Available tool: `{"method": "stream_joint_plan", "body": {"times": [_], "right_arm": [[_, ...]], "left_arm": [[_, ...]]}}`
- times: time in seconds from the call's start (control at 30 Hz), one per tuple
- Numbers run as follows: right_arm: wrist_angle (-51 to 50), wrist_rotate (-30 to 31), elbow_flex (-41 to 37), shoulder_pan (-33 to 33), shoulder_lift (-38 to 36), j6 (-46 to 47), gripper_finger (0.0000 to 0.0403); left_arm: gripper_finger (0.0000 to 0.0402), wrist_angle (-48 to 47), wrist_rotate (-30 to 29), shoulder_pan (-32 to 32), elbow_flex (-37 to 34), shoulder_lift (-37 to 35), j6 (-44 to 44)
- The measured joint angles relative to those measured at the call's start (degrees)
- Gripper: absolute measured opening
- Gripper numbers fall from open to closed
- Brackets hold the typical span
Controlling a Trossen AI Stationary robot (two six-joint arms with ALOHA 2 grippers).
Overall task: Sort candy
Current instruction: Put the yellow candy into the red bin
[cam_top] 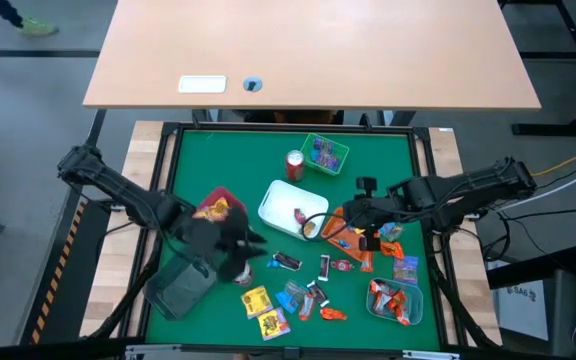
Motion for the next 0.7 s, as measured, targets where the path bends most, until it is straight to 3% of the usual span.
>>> {"method": "stream_joint_plan", "body": {"times": [0.17,0.27,0.37,0.7], "right_arm": [[-0.3,0.1,0.0,0.0,0.0,0.8,0.0136],[-0.3,0.0,0.0,0.0,0.0,0.9,0.0136],[-0.3,0.0,0.0,0.0,0.0,2.1,0.0136],[-0.3,-0.5,0.0,0.0,0.0,4.6,0.0136]], "left_arm": [[0.0135,11.3,2.0,-5.3,0.0,7.5,17.5],[0.0132,13.8,1.7,-8.5,0.0,11.5,22.5],[0.0131,15.0,1.5,-11.0,0.0,15.2,21.4],[0.0131,16.4,1.1,-17.5,0.0,25.0,5.9]]}}
